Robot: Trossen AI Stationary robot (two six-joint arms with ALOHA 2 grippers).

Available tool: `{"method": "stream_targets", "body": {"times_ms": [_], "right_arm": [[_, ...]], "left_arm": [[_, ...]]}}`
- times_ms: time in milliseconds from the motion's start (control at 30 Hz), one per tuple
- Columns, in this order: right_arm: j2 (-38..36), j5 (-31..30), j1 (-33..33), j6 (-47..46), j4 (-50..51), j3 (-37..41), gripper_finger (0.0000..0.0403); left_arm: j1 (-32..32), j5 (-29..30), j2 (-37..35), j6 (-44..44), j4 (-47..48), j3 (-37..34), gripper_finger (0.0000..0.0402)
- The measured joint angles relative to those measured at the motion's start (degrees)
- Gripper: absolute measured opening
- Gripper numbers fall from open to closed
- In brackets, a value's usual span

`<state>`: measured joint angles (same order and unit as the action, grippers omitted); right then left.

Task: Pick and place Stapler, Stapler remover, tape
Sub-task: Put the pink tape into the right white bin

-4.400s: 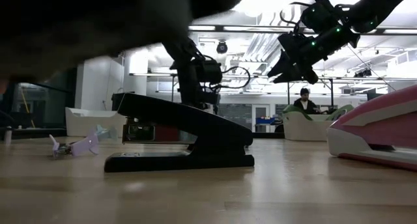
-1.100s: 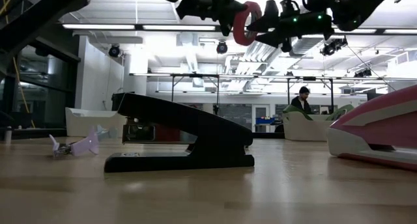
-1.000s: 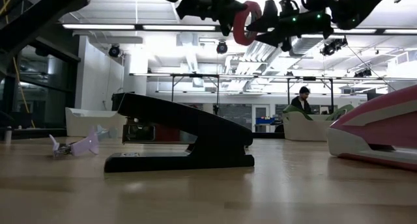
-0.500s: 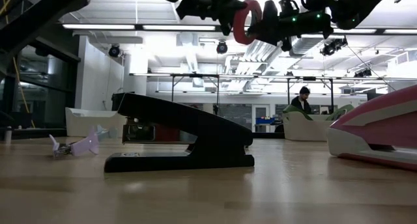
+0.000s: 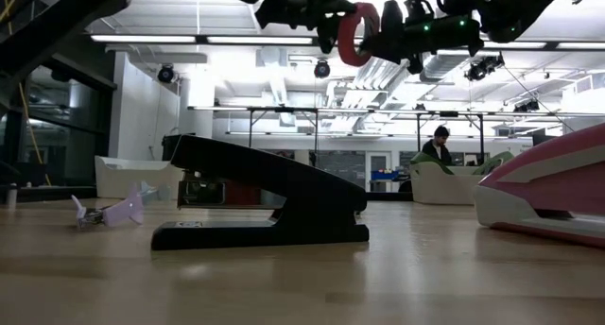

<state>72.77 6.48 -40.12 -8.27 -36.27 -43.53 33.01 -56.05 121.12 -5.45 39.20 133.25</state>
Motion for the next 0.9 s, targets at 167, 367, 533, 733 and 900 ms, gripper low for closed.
{"method": "stream_targets", "body": {"times_ms": [167, 367, 533, 733, 900], "right_arm": [[0.00, -1.94, -0.02, 0.00, 0.43, 0.09, 0.0075], [-0.04, -4.67, 0.00, -0.08, 2.40, 0.09, 0.0075], [-0.07, -6.69, -0.04, -0.57, 4.93, 0.09, 0.0075], [-0.39, -6.61, -0.03, -0.66, 6.15, 0.09, 0.0075], [-2.75, -10.95, 0.00, -0.66, 12.53, 0.09, 0.0075]], "left_arm": [[-0.06, 1.33, 0.00, 0.16, 0.37, 0.02, 0.0215], [0.24, 4.61, 0.00, -0.30, 1.76, 0.02, 0.0227], [1.39, 7.85, -0.60, -0.33, 3.43, 0.02, 0.0228], [3.57, 10.39, -1.26, -0.33, 5.09, 0.02, 0.0228], [6.08, 12.39, -2.68, -1.47, 9.50, 0.08, 0.0229]]}}
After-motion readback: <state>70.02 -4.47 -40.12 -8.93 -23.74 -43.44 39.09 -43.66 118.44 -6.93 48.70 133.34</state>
